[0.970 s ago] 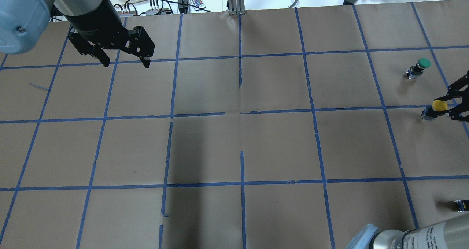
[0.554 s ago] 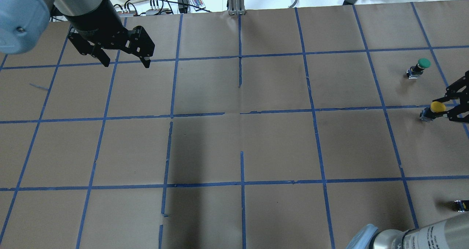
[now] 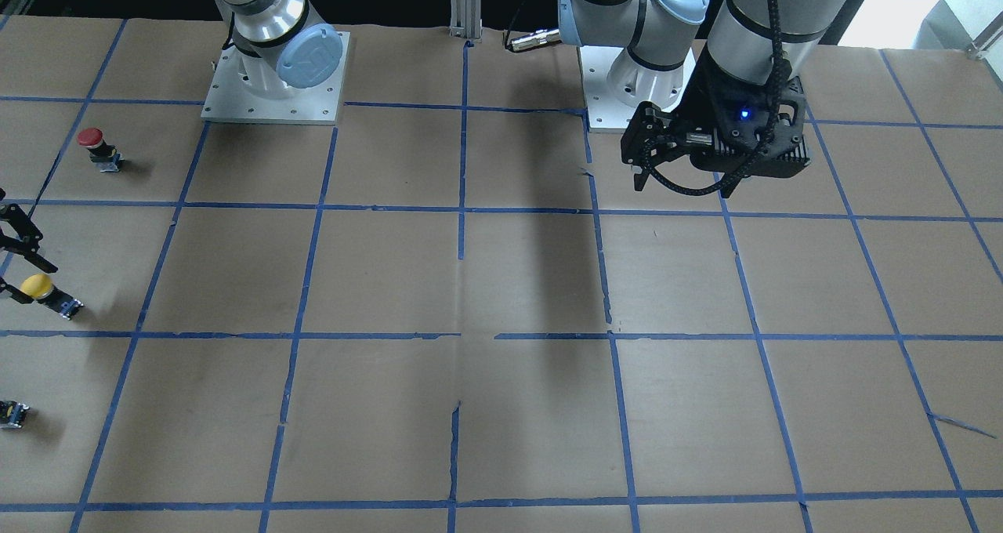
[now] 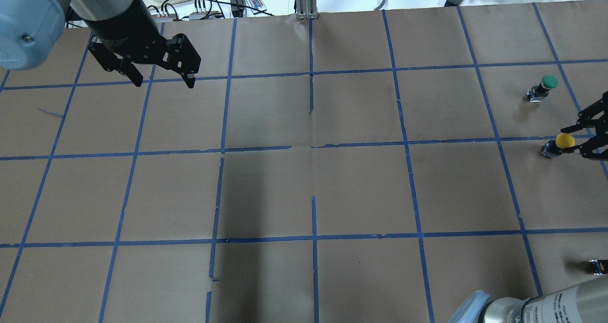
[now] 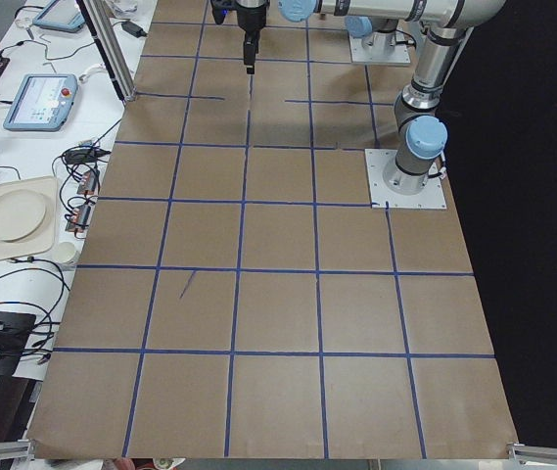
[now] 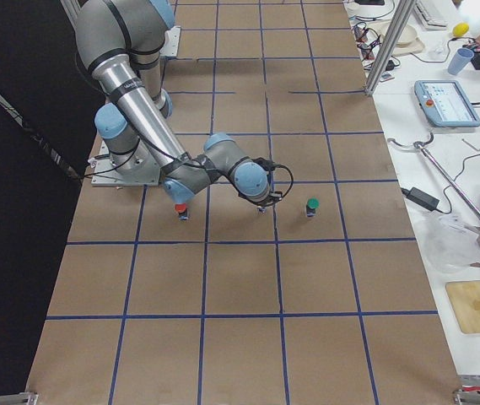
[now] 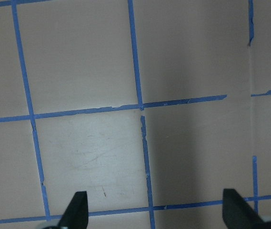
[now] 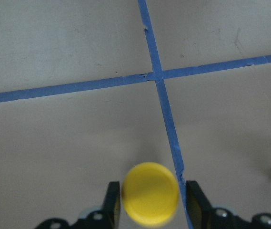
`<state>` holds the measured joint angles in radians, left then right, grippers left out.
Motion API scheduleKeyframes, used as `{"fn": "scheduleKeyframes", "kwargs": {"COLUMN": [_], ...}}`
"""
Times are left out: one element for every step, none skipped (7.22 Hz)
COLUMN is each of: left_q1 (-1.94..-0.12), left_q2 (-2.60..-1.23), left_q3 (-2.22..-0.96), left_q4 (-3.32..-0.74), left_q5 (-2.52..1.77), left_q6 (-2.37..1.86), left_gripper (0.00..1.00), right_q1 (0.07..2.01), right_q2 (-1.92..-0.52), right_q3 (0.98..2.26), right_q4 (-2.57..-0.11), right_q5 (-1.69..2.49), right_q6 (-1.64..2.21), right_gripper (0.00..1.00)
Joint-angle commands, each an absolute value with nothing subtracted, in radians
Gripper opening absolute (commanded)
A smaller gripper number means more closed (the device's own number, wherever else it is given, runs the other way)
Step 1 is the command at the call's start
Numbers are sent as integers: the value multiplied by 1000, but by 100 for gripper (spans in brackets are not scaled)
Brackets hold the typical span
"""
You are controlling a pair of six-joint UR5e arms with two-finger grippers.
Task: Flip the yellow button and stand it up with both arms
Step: 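Lower the button upright onto the table with the right gripper and release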
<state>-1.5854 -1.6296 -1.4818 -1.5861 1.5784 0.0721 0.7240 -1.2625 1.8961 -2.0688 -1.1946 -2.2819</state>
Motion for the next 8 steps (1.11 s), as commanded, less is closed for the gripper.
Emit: {"fn": "scheduleKeyframes", "kwargs": {"left_q1": [-1585,-1586,-1585,-1585,-1585,-1585,-1585,-1583], "left_q2": [-1631,-1631,-1631,-1631,-1629,-1629,-1631,-1631], "left_q3": [-1482,-1482,-1482,-1480,-1482,-1482,-1480,-1480], "left_q4": [-1586,-1585,-1585,-1585,-1585,-1585,-1585,-1585], "left_q5": [1580,1580,1578,1580,1580,1580,1580,1580], "left_q6": [72,72,72,72,72,72,72,74], "left_gripper": [100,100,100,100,100,100,100,100], "right_q1": [724,724,724,724,724,726,732,744], "right_q2": [-1262,-1264,-1278,-1288,-1301,-1319,-1366,-1452], "right_q3": [1896,1896,1885,1873,1858,1852,1853,1855], "right_q4": [-2069,-2069,-2069,-2069,-2065,-2060,-2046,-1966], "right_q5": [-1195,-1195,-1195,-1195,-1200,-1203,-1207,-1209], "right_q6": [-2281,-2280,-2276,-2226,-2135,-2084,-2000,-1845], "right_gripper": [74,76,76,76,82,83,87,97]}}
